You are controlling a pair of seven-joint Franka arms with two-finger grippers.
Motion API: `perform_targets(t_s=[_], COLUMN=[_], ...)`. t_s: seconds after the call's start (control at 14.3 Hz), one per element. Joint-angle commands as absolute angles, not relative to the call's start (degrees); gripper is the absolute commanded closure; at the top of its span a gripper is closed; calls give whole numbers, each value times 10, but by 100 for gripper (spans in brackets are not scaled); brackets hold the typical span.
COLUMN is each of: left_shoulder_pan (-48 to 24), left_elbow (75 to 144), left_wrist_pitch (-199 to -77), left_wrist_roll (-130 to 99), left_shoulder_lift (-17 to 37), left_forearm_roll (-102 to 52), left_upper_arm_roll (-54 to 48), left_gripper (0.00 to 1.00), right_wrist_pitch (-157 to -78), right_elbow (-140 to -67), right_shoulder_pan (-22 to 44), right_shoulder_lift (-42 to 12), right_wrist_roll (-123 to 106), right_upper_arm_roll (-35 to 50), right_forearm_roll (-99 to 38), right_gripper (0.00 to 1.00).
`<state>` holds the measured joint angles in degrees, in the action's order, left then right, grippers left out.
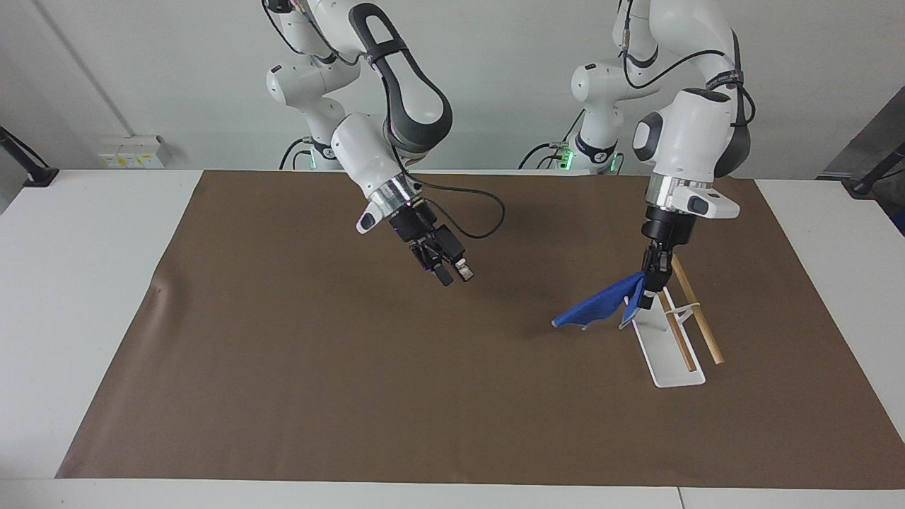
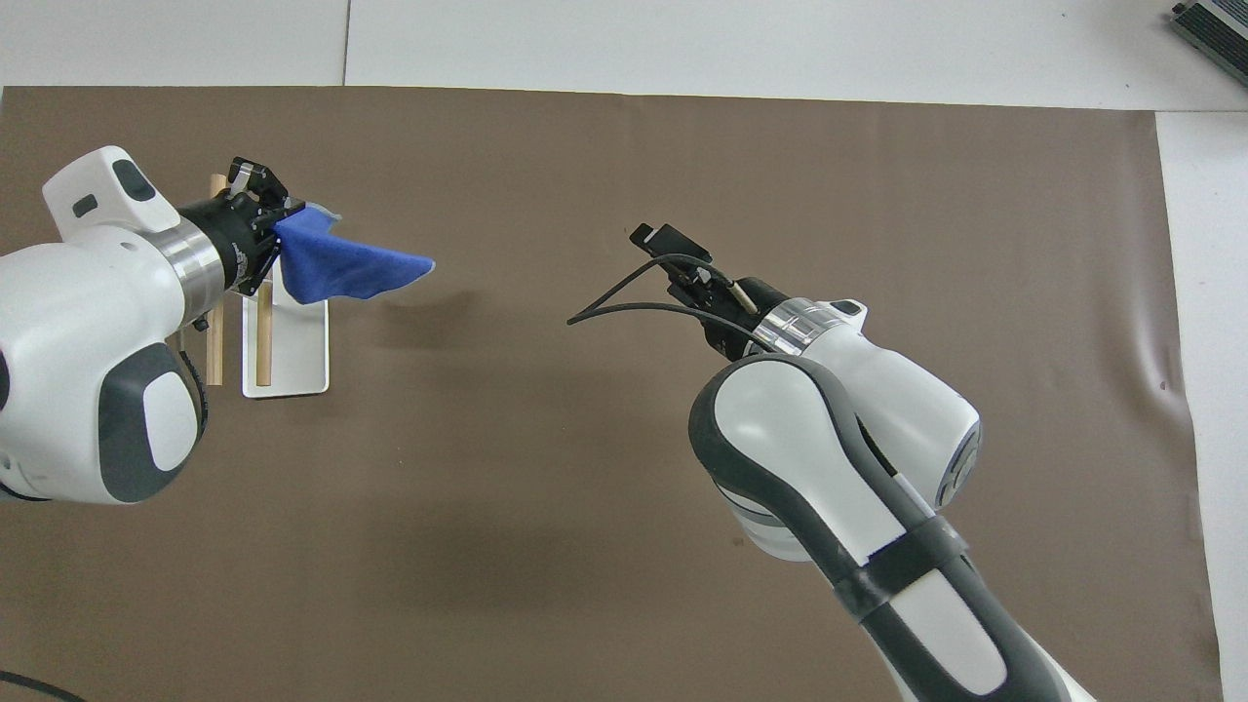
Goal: Right arm passes towel to left arm to hang
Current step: 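Carry the towel with the left gripper over the dowels while the right gripper retracts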
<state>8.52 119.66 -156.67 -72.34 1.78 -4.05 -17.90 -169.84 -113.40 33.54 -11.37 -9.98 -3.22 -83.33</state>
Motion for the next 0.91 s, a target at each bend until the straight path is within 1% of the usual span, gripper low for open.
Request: perform_targets(t_s=[0.0,0.14,0.35,0.49,0.7,0.84], left_shoulder_pan=[84,84,85,85,92,94], left_elbow=[1192,1187,1174,1165,1172,1174], left_wrist_pitch=[-1550,-1549,-1539,-1524,-1523,-1524], left_wrist_roll=[-669,-629,-584,-548,-524,-524], left_shoulder_lift=[15,17,18,21,20,22], left_forearm_roll=[-45,-44,-41,-41,-41,-41], left_upper_arm_roll=[-135,-106,-74,-57,-47,-46], left_gripper=[100,100,100,100,100,100], right_wrist_pitch=[-1688,-1655,-1566,-1512,-1420,-1337], right_elbow=[-1146,-1150,-1143,-1136,-1101,-1059], right_shoulder_pan=[299,267,196,157,111,99], right_shoulder_lift=[-110,-110,-110,-110,-109,-106], right_wrist_roll=[-132,-132,-132,-126,-104,-41], right_upper_arm_roll=[-30,-31,-33,-34,-37,-40], right_forearm_roll=[-715,-615,-416,-311,-185,-83], right_gripper=[0,0,0,0,0,0])
